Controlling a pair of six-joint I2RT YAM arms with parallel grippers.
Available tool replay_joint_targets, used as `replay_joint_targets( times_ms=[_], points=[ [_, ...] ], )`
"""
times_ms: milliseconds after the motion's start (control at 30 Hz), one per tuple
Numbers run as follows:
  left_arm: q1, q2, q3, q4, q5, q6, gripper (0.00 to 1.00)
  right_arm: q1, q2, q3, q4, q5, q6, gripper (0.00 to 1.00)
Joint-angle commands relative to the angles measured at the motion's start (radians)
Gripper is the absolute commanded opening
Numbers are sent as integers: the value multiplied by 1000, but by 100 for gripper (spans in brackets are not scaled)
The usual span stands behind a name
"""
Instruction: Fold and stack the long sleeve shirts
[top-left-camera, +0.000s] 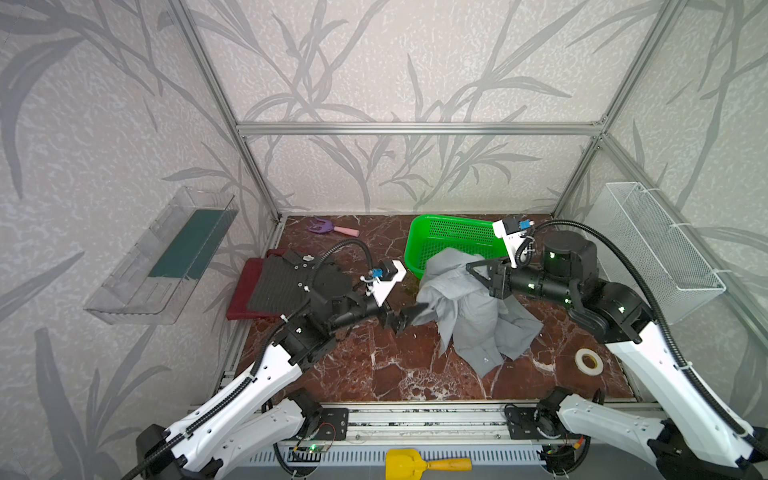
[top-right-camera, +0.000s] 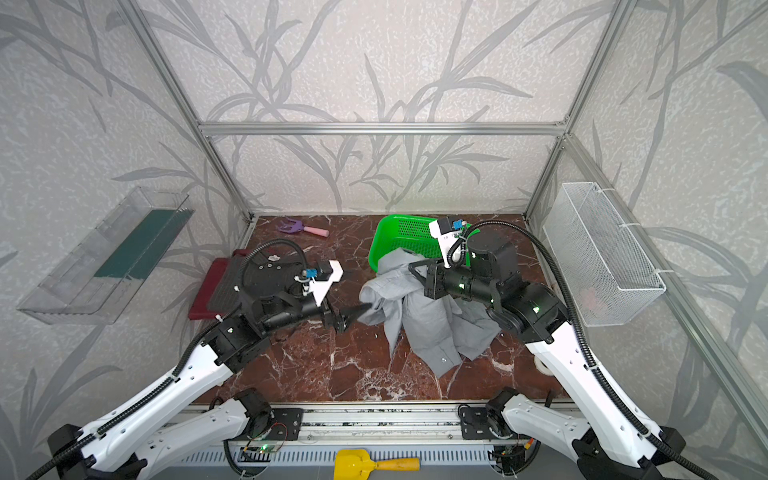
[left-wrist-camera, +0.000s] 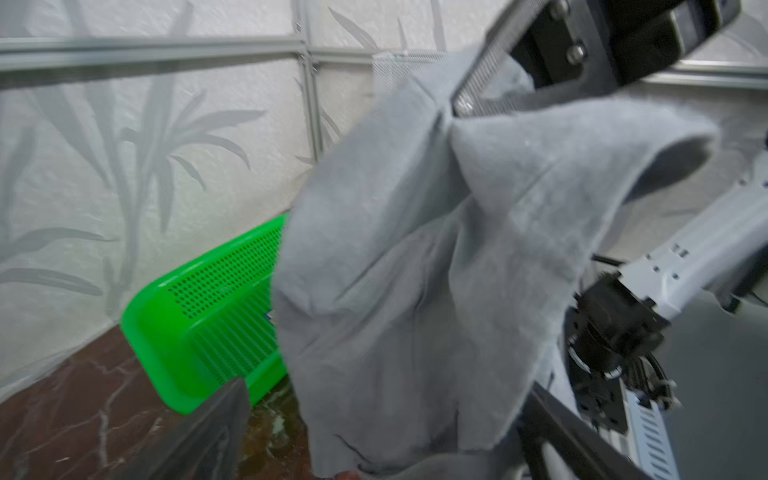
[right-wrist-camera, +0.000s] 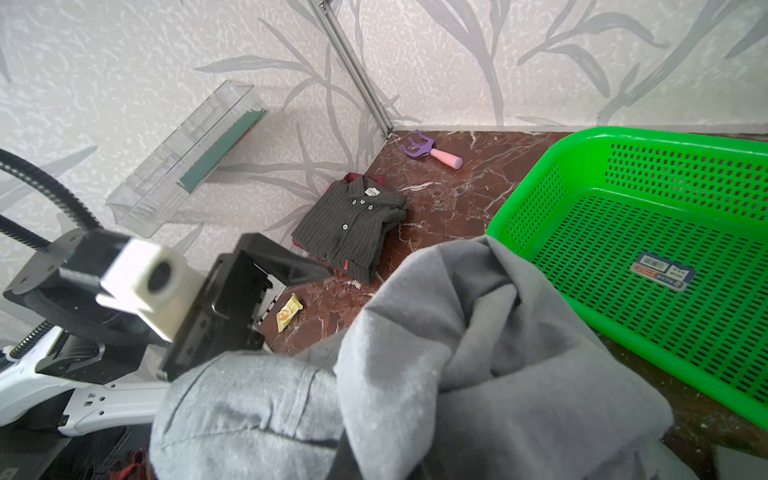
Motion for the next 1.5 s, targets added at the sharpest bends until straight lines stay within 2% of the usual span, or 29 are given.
replay_joint_targets(
  times_ms=[0,133,200,333,433,500,533,567,700,833,867,900,933,967,1000,1100,1200,1300,1467],
  points=[
    [-66,-8,9,-71,-44,121,99,31,2,40,54,2,-11,0],
    [-74,0,13,-76,-116,157,96,71,19,52,38,26,-28,0],
    [-74,-8,8,-48,-130,134,88,78,22,51,31,43,-34,0],
    [-74,-1,18,-19,-119,98,60,78,32,38,29,50,-41,0],
    [-74,1,33,-35,-119,88,44,78,42,34,23,61,-51,0],
    [-74,-6,47,-59,-126,91,25,78,51,32,17,71,-65,0],
    [-74,-14,56,-76,-131,98,5,78,58,31,13,78,-69,0],
    [-74,-24,60,-86,-147,99,0,78,64,30,10,82,-72,0],
    [-74,-80,52,-96,-256,123,0,78,84,25,21,97,-64,0],
    [-72,-124,92,-157,-513,152,0,55,96,27,14,141,-68,7],
    [-72,-137,103,-163,-572,156,0,41,103,30,9,149,-65,14],
    [-71,-150,110,-165,-608,162,0,26,110,32,5,159,-61,26],
    [-71,-165,118,-164,-642,165,0,0,118,35,-8,174,-55,44],
    [-71,-180,135,-169,-669,166,0,-36,127,39,-24,185,-51,58],
    [-71,-196,156,-181,-688,164,0,-86,134,39,-35,190,-48,67],
    [-71,-244,220,-210,-687,165,0,-289,172,6,-36,155,-1,80],
    [-71,-269,293,-260,-670,176,0,-459,239,-40,-13,148,41,86],
    [-71,-266,354,-328,-637,217,0,-525,315,-76,20,191,73,87],
    [-71,-270,400,-407,-544,239,0,-544,452,-142,83,333,129,87]
  ],
)
